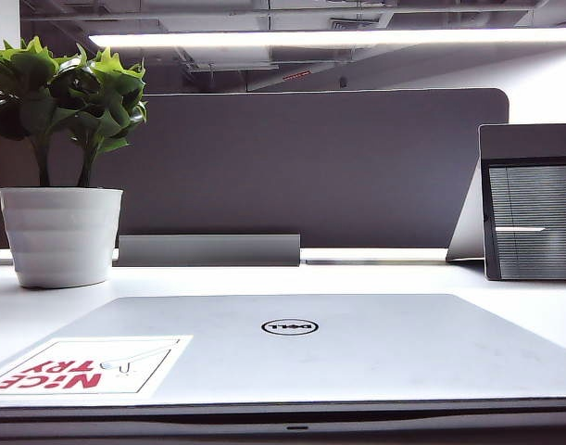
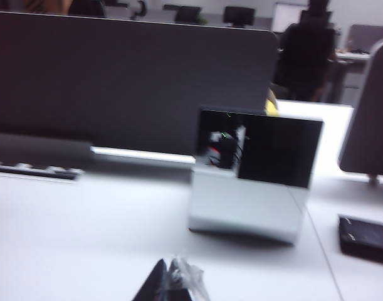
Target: Close the laptop lid.
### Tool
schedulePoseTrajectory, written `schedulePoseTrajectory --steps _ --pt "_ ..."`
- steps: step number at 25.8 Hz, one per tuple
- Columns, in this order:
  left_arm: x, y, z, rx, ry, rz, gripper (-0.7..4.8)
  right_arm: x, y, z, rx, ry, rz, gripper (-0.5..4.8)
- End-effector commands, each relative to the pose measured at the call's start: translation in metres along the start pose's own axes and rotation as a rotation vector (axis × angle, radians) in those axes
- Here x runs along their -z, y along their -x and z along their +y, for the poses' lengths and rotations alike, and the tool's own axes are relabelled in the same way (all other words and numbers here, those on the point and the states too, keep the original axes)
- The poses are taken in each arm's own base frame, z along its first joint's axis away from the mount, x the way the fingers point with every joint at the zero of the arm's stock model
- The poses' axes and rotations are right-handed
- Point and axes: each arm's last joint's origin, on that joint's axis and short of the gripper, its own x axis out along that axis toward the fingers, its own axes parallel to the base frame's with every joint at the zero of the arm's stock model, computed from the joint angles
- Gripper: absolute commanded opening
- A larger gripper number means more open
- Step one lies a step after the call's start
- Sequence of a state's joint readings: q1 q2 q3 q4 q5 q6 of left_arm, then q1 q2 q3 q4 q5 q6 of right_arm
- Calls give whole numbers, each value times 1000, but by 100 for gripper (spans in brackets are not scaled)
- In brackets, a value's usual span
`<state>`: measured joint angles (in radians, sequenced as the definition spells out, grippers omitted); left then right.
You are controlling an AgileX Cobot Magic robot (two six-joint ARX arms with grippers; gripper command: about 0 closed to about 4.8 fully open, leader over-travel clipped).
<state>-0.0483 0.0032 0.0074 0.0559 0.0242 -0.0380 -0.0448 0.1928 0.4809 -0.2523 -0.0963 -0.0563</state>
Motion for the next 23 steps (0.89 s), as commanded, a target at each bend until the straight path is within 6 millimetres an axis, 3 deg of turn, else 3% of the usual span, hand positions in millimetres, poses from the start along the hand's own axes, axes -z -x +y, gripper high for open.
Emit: schedulePoseTrajectory --steps 1,4,9,23 --pt "-1 0 0 2 -4 -11 -5 31 -13 -1 62 -5 3 -4" --pt "-1 0 0 2 -4 -11 -5 62 -19 1 48 -11 9 -4" --pt "-1 0 0 0 -4 -11 -5 91 -16 4 33 -103 -1 -4" --pt "-1 0 0 -1 -4 -10 -5 122 -18 5 36 -146 57 -5"
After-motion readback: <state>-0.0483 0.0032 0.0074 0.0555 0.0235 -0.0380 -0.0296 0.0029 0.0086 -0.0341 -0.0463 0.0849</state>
